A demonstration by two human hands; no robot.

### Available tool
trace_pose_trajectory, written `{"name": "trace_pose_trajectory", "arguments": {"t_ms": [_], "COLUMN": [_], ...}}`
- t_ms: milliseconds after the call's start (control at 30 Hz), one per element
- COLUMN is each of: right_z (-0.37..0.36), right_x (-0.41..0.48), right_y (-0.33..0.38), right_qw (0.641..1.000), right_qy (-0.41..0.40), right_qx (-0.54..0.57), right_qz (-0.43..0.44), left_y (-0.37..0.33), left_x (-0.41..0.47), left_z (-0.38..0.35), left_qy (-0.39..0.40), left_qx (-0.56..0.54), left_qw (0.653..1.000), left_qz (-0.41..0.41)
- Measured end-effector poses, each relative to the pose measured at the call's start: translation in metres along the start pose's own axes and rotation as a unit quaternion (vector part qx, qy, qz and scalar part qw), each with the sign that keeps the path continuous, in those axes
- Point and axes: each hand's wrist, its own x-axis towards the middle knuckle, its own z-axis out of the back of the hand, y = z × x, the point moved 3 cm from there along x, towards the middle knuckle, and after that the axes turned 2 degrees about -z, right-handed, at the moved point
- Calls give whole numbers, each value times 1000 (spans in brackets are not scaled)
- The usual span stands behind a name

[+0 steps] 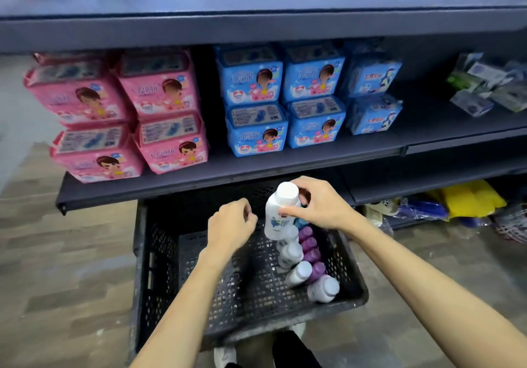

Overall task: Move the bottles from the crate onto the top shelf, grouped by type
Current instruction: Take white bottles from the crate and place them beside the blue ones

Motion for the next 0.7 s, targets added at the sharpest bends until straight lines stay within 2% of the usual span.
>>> {"name": "trace_pose_trajectory", "arguments": {"t_ms": [367, 700], "right_z": [125, 218], "right_x": [62, 98], "right_y": [129, 237], "right_qw": [983, 963], "right_qy": [-113, -148], "right_qx": [-42, -48], "right_qz": [137, 221], "left_y": [-70, -130], "left_x": [32, 24], "left_z": [142, 282], "left_qy": [-162, -330], "left_qx": [10, 17], "left_qw": [980, 922], "left_qz": [-118, -201]}}
